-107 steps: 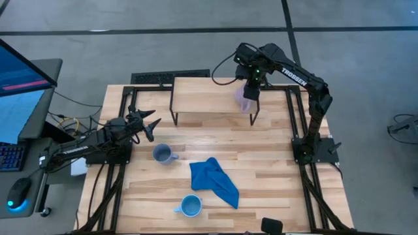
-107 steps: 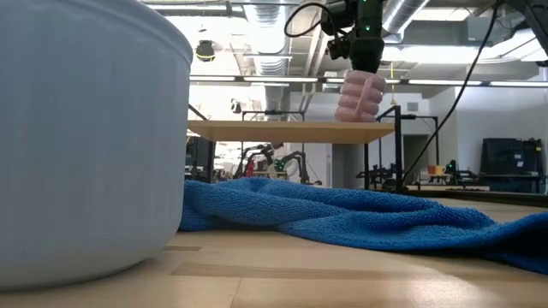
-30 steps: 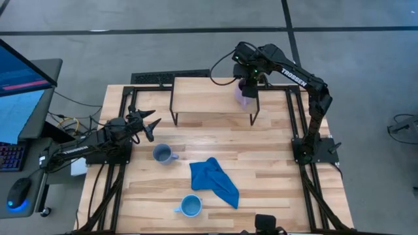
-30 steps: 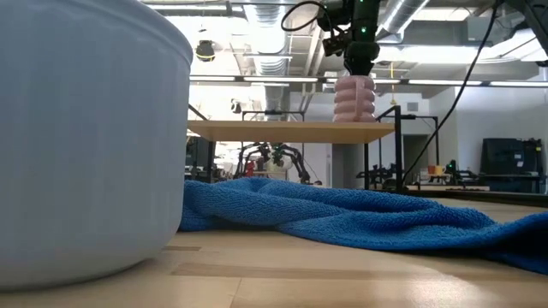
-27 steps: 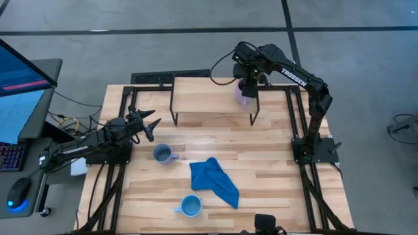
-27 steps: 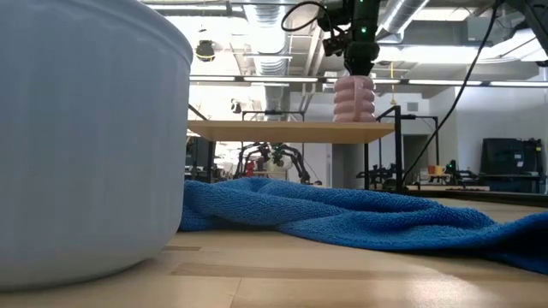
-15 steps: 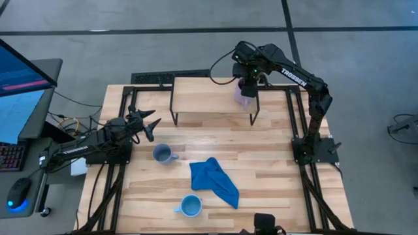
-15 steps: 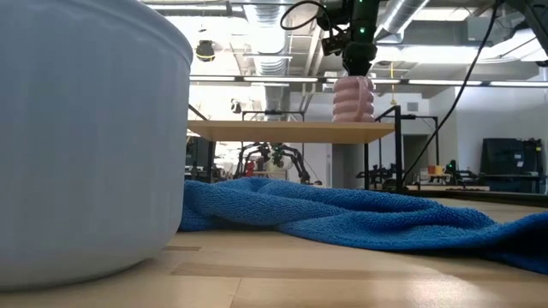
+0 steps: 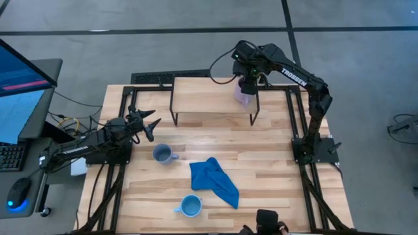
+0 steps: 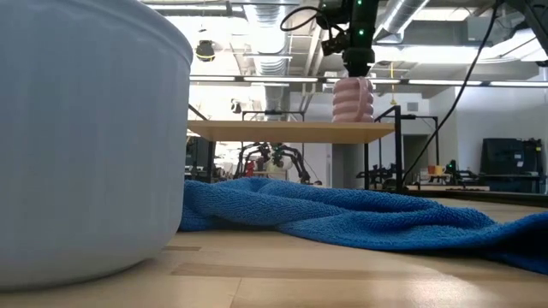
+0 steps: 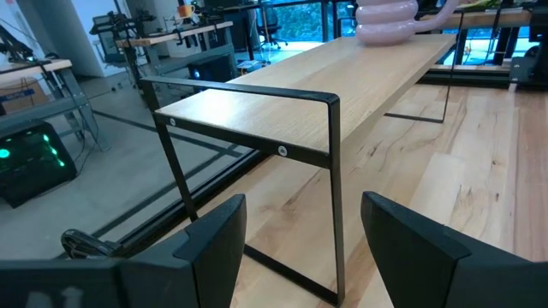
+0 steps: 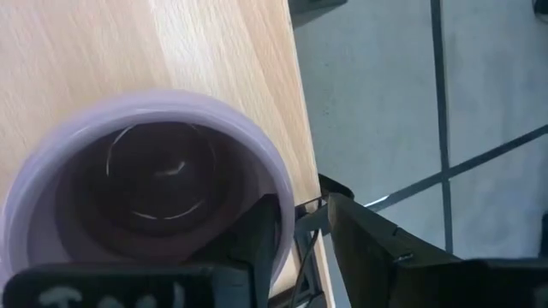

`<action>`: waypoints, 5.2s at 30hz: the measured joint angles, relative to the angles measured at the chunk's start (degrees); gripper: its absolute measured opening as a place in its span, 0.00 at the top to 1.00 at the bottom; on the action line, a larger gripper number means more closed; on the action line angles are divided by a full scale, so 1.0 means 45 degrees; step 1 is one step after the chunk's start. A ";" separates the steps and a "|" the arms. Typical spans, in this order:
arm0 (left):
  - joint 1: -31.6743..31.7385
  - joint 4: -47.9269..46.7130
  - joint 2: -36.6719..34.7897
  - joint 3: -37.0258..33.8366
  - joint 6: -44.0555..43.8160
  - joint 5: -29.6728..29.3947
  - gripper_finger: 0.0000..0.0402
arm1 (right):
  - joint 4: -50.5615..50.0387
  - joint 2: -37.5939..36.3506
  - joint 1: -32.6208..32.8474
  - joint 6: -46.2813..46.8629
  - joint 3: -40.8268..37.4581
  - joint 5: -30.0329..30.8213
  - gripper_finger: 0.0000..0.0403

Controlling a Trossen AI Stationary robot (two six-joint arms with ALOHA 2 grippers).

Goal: Stack small to large cups/mugs on shelf
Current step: Put the purple mug on the shelf, then put the blue mug on the shelf

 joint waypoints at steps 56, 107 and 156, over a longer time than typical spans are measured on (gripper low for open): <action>0.0001 0.0000 0.0000 -0.0004 -0.0199 0.0000 0.44 | -0.1948 -0.1063 0.3446 0.1801 0.3145 -0.3791 0.68; -0.0039 -0.3432 0.0005 0.2983 -0.4679 0.3559 0.44 | 1.2907 -1.1020 1.0621 0.9536 -1.6038 -0.2653 0.68; -0.3098 -1.0516 0.8604 0.6951 -1.2720 0.5976 0.80 | 1.2149 -1.0807 0.8844 0.8330 -1.6033 -0.1938 0.68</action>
